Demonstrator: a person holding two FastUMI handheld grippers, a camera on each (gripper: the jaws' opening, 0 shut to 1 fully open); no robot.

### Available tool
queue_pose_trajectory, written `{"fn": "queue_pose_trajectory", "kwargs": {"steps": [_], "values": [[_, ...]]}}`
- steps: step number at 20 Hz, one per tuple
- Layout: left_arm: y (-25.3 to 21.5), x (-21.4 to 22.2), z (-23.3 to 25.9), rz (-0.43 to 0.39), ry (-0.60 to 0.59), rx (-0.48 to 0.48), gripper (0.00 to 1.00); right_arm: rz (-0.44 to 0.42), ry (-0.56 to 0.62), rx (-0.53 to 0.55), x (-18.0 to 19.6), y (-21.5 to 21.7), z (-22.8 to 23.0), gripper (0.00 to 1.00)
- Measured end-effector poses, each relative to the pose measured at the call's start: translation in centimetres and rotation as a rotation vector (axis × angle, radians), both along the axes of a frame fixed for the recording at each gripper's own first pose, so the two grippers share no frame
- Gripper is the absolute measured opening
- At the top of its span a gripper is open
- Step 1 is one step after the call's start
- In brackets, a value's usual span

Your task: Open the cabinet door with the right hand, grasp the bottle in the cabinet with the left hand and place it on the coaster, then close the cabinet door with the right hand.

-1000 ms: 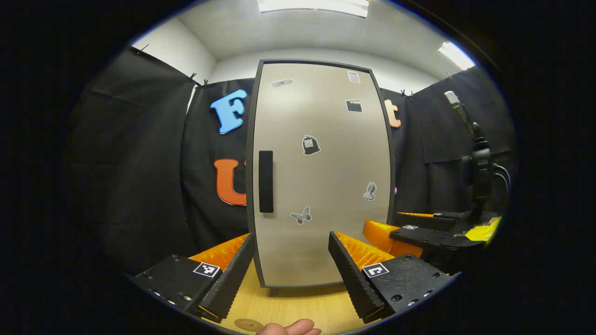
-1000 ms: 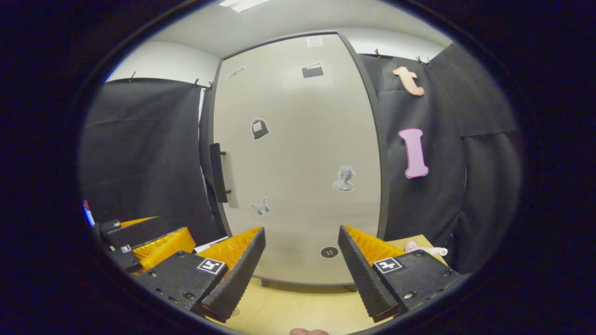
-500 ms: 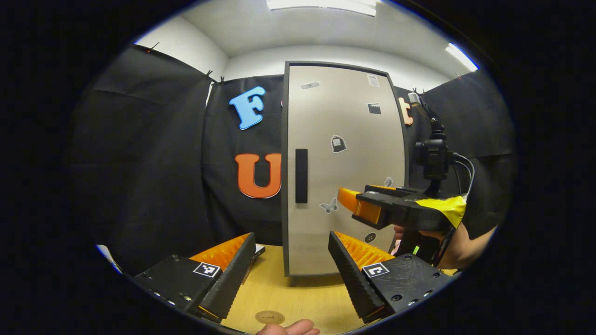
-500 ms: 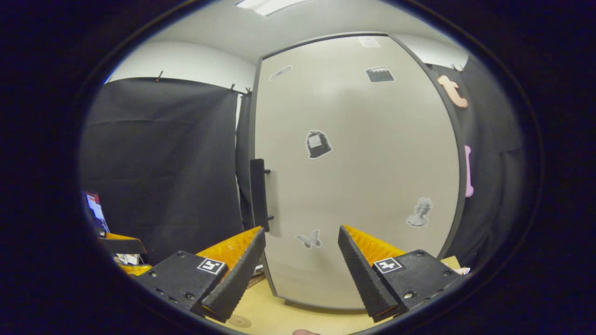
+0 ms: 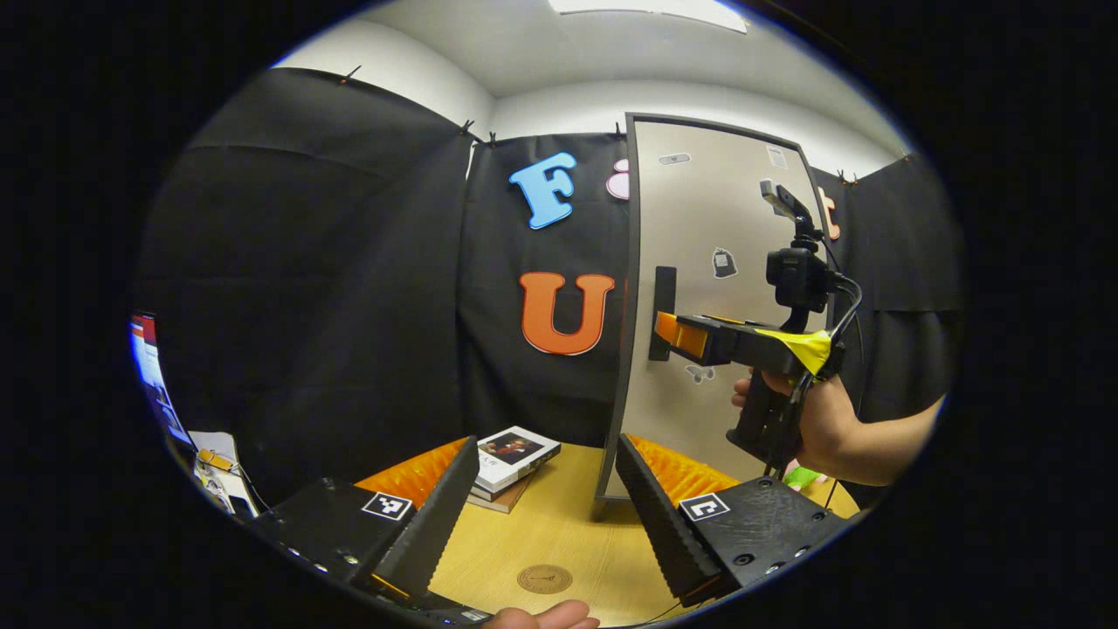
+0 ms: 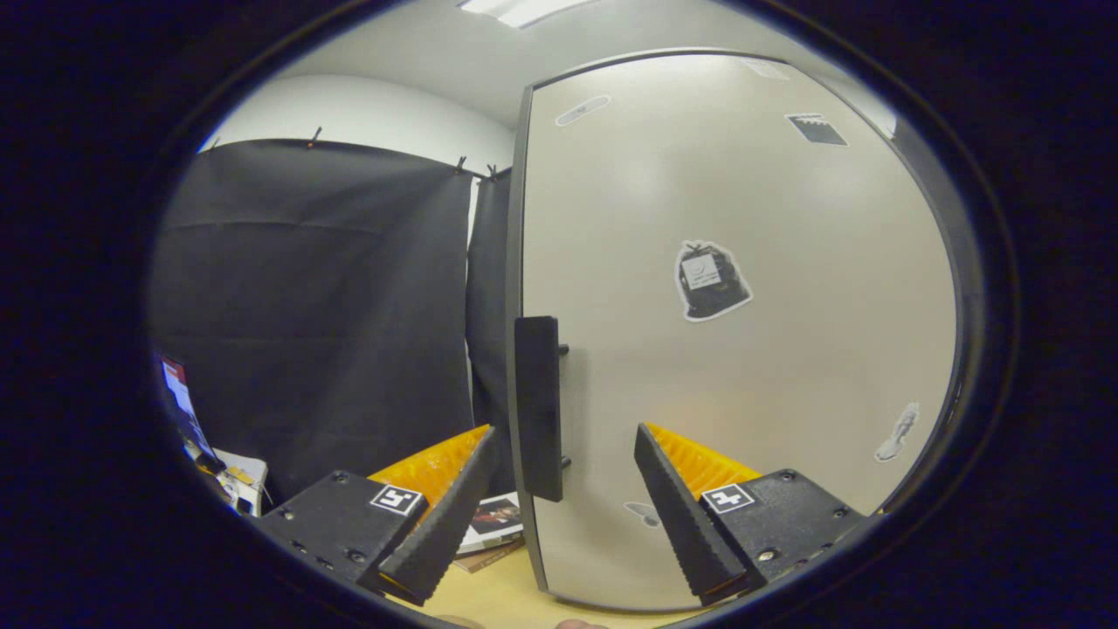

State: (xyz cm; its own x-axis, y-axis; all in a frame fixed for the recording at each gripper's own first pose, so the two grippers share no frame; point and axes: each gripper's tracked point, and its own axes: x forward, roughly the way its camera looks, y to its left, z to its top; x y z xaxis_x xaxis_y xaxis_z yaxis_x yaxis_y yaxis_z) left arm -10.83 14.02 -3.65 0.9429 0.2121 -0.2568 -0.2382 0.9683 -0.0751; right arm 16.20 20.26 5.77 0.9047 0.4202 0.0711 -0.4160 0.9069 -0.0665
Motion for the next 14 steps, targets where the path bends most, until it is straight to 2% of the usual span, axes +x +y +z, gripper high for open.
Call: {"fn": "queue_pose_trajectory", "kwargs": {"steps": [4, 5, 7, 10, 12, 14], "values": [[2.0, -1.5, -1.4, 0.066, 0.031, -0.053, 0.95, 0.035, 0.079, -0.025, 1.0, 2.5, -2.0, 1.0], [2.3, -1.8, -1.4, 0.08, 0.033, -0.072, 0.95, 0.047, 0.106, -0.021, 1.1, 3.0, -2.4, 0.92], [3.0, -2.3, -1.9, 0.106, 0.037, -0.102, 0.95, 0.033, 0.105, -0.046, 1.6, 3.2, -2.5, 0.89], [3.5, -3.4, -1.6, 0.121, 0.039, -0.125, 0.95, -0.063, 0.027, -0.129, 2.4, 2.4, -1.8, 0.65], [4.3, -3.4, -1.7, 0.12, 0.036, -0.128, 0.95, -0.094, 0.035, -0.119, 2.6, 2.1, -2.0, 0.4], [4.4, -3.0, -2.3, 0.109, 0.037, -0.134, 0.95, -0.098, 0.062, -0.091, 2.3, 2.1, -1.9, 0.35]]}}
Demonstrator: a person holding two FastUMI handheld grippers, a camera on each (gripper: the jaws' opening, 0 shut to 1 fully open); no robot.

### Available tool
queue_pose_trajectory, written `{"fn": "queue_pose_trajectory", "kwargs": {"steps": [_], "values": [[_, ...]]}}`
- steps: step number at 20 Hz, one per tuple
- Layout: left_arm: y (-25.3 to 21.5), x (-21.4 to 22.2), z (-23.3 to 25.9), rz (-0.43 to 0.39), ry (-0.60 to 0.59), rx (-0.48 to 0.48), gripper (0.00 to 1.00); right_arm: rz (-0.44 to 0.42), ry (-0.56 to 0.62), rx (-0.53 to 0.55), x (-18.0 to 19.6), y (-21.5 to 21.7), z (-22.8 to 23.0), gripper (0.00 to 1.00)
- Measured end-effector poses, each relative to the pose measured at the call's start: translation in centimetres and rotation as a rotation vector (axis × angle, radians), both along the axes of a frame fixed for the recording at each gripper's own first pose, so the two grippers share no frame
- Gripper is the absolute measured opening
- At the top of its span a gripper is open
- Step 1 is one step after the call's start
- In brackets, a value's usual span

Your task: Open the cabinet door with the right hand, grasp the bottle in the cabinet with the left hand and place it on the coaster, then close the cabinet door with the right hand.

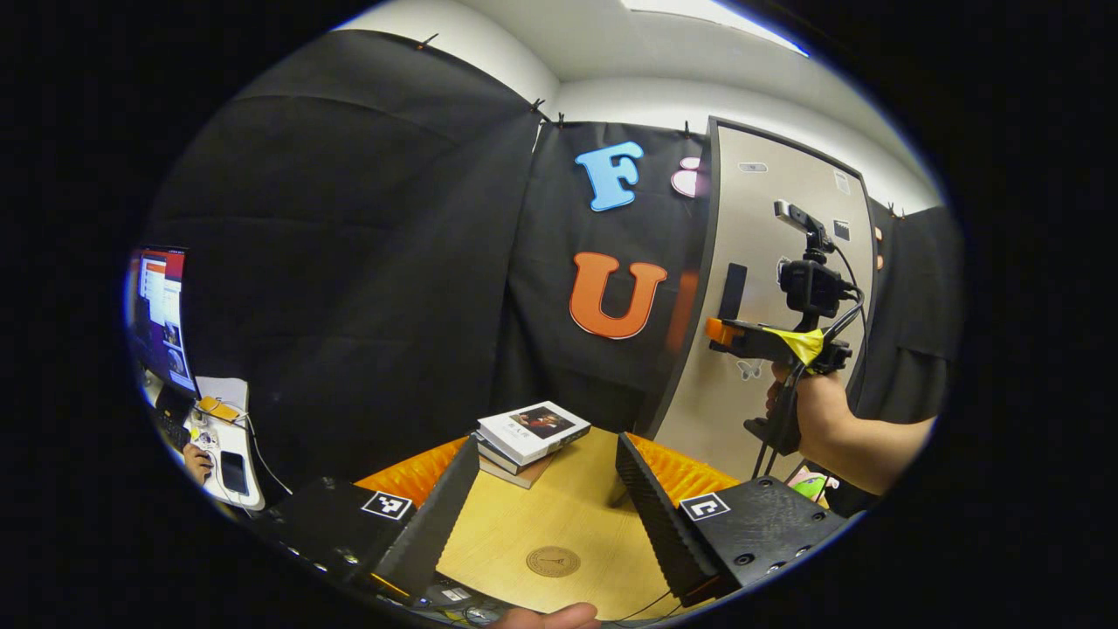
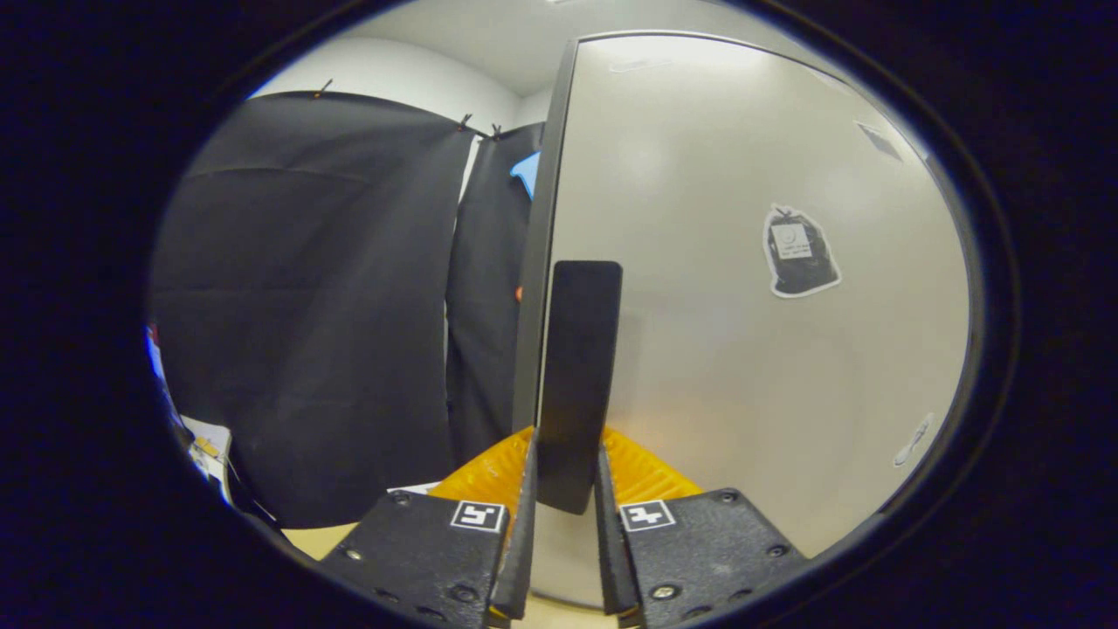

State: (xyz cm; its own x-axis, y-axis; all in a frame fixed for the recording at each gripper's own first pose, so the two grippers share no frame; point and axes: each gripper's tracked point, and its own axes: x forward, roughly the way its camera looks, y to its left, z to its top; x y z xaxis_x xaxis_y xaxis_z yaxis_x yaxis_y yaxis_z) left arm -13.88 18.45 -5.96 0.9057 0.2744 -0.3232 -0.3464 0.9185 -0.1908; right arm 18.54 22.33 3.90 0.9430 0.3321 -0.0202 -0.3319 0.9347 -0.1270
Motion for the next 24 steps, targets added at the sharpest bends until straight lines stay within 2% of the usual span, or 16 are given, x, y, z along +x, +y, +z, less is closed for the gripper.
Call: {"fn": "queue_pose_trajectory", "kwargs": {"steps": [1, 5, 13, 16, 24], "values": [[0.1, -0.1, 0.1, -0.002, 0.001, 0.002, 0.95, 0.001, 0.008, -0.006, 0.0, -0.1, 0.0, 0.29], [0.5, -0.5, 0.6, -0.009, -0.009, -0.002, 0.95, 0.015, 0.018, -0.02, -0.3, -0.1, -0.1, 0.26], [-0.6, 0.6, -0.2, -0.067, -0.001, -0.058, 0.95, 0.106, 0.057, -0.016, -3.0, 0.1, -0.1, 0.24], [-1.6, 1.1, -0.5, -0.101, 0.001, -0.078, 0.95, 0.137, 0.056, -0.039, -3.7, -0.2, -0.2, 0.24], [-5.4, 2.3, -1.4, -0.205, 0.01, -0.084, 0.95, 0.2, 0.096, 0.003, -6.3, -0.6, -0.2, 0.24]]}}
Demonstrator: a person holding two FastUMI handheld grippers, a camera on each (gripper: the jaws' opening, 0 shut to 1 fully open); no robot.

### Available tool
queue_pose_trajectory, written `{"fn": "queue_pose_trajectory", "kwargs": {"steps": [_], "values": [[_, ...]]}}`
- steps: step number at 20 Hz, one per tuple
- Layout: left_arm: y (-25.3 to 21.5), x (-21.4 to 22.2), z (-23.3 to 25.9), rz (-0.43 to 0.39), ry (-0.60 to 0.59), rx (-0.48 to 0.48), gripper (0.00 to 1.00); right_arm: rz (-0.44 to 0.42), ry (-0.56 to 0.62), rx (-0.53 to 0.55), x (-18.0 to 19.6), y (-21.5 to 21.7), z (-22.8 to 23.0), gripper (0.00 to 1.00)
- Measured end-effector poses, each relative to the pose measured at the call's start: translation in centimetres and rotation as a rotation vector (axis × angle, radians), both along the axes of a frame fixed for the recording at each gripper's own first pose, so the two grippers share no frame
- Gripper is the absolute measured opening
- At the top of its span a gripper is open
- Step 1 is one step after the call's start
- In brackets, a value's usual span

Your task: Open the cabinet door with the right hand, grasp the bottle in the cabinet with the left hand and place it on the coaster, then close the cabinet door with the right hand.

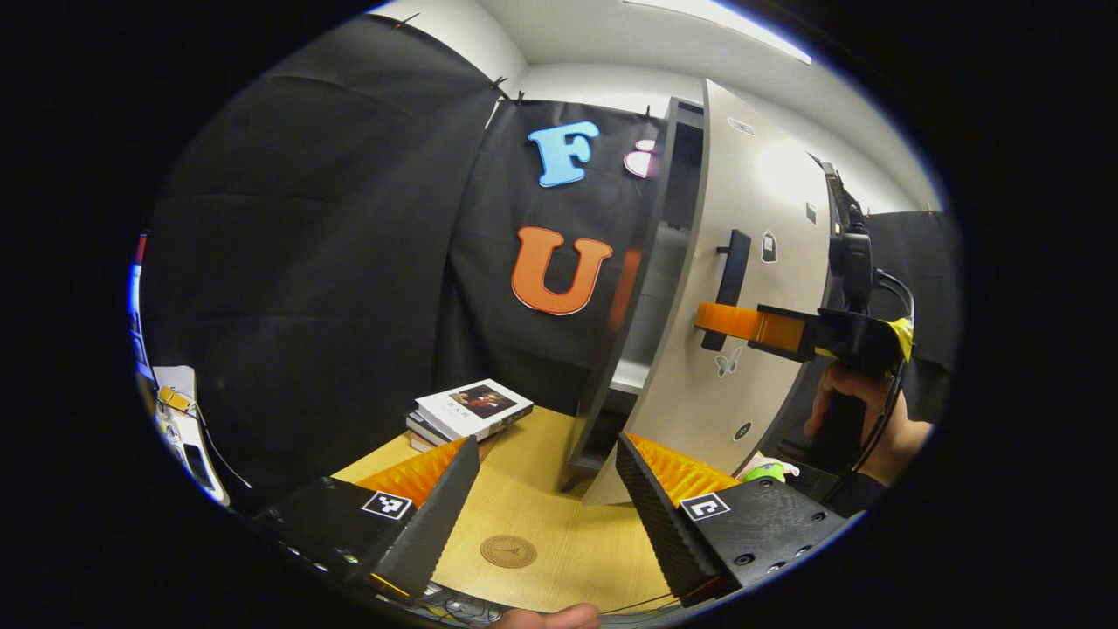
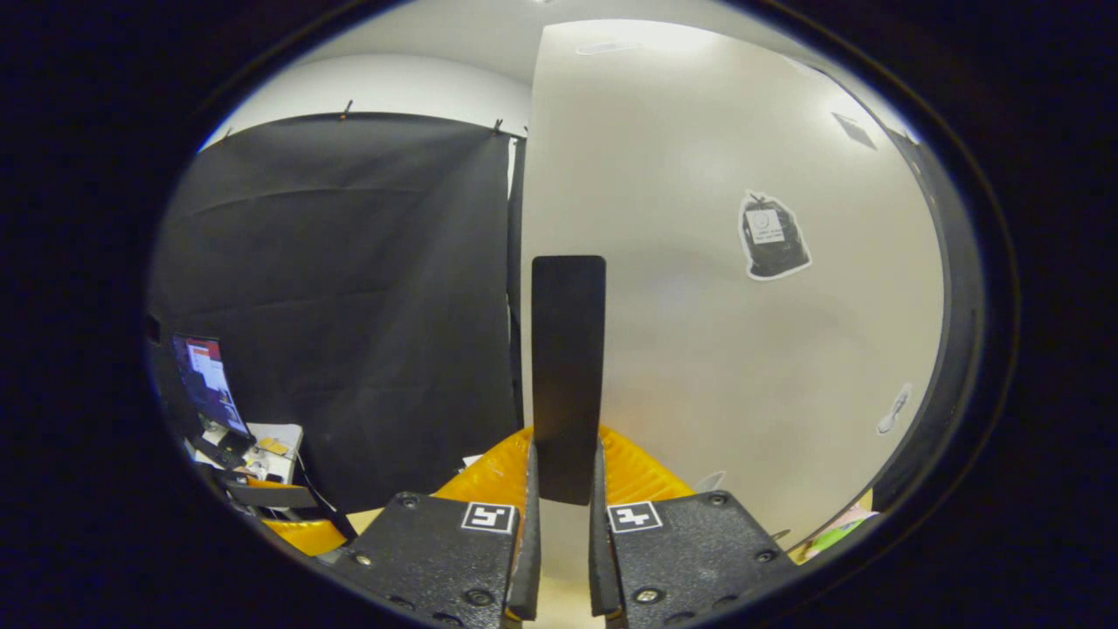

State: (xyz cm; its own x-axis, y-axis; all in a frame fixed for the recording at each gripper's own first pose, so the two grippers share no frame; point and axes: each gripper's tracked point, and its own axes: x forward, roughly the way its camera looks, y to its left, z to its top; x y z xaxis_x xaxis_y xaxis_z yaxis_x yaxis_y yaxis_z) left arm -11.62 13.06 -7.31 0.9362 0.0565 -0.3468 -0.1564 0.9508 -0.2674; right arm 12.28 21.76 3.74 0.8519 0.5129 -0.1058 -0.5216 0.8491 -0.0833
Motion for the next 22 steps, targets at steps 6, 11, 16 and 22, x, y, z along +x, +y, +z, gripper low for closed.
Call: {"fn": "queue_pose_trajectory", "kwargs": {"steps": [6, 11, 16, 22], "values": [[-0.7, 0.6, 0.4, -0.007, -0.025, 0.023, 0.95, 0.042, 0.014, 0.004, -0.9, -0.4, -0.1, 0.25], [-1.7, 1.1, 0.0, -0.016, -0.011, 0.025, 0.95, 0.089, 0.034, 0.017, -1.5, -0.8, -0.2, 0.25], [-2.1, 2.3, 1.3, -0.002, -0.053, 0.068, 0.95, 0.135, 0.035, 0.011, -2.0, -1.3, -0.2, 0.24], [-3.6, 3.9, 1.1, -0.023, -0.058, 0.088, 0.95, 0.195, 0.054, 0.004, -2.5, -2.1, -0.3, 0.26]]}}
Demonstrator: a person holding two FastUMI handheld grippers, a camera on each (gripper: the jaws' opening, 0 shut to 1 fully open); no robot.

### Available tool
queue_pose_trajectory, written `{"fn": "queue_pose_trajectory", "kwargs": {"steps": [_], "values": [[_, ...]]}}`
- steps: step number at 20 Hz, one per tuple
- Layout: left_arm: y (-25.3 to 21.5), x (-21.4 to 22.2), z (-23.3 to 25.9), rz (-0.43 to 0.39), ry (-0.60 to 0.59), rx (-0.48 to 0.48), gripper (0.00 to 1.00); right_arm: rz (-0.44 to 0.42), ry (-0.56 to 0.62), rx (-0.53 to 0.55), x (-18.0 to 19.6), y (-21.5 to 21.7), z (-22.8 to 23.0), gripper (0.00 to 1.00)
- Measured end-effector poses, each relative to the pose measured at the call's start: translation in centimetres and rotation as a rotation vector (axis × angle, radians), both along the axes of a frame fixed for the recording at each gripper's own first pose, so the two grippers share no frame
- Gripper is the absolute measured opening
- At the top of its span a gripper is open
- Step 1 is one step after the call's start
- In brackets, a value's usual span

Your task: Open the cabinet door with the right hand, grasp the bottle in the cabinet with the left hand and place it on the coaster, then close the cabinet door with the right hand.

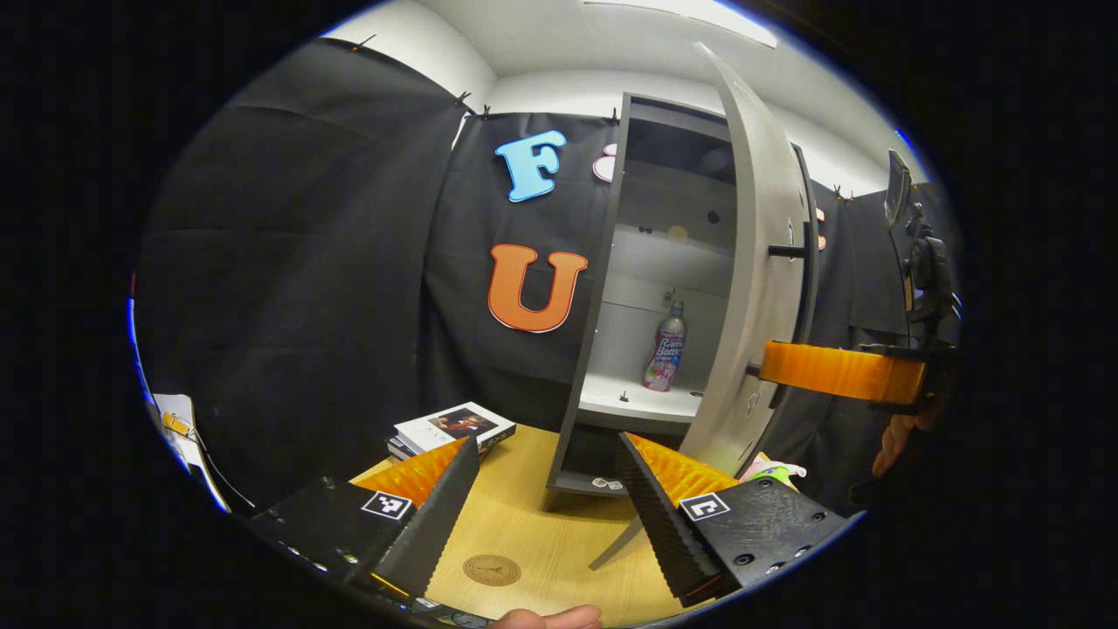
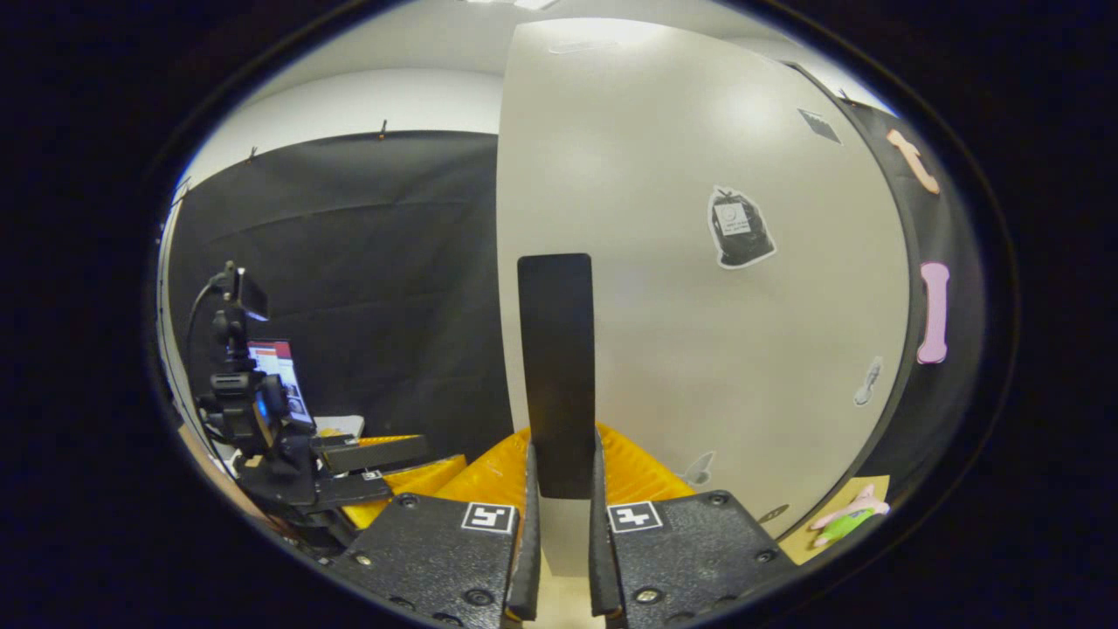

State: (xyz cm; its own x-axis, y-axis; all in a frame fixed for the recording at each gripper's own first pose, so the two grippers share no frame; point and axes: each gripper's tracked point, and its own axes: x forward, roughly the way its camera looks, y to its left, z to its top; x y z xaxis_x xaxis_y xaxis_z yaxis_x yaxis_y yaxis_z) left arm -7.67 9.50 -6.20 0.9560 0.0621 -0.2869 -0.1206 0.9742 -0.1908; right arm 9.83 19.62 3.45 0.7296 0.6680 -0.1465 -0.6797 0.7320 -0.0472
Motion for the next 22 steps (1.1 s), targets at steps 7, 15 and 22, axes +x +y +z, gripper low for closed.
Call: {"fn": "queue_pose_trajectory", "kwargs": {"steps": [7, 15, 22], "values": [[-1.9, 3.4, -0.7, -0.066, -0.018, 0.04, 0.95, 0.03, 0.026, -0.011, -1.3, -1.2, -0.1, 0.24], [-6.4, 8.2, -2.3, -0.172, -0.01, 0.047, 0.95, -0.021, 0.046, -0.01, -2.3, -2.9, 0.0, 0.25], [-11.2, 11.1, -3.5, -0.272, -0.007, 0.047, 0.96, -0.172, 0.047, 0.009, -2.9, -4.6, -0.2, 0.25]]}}
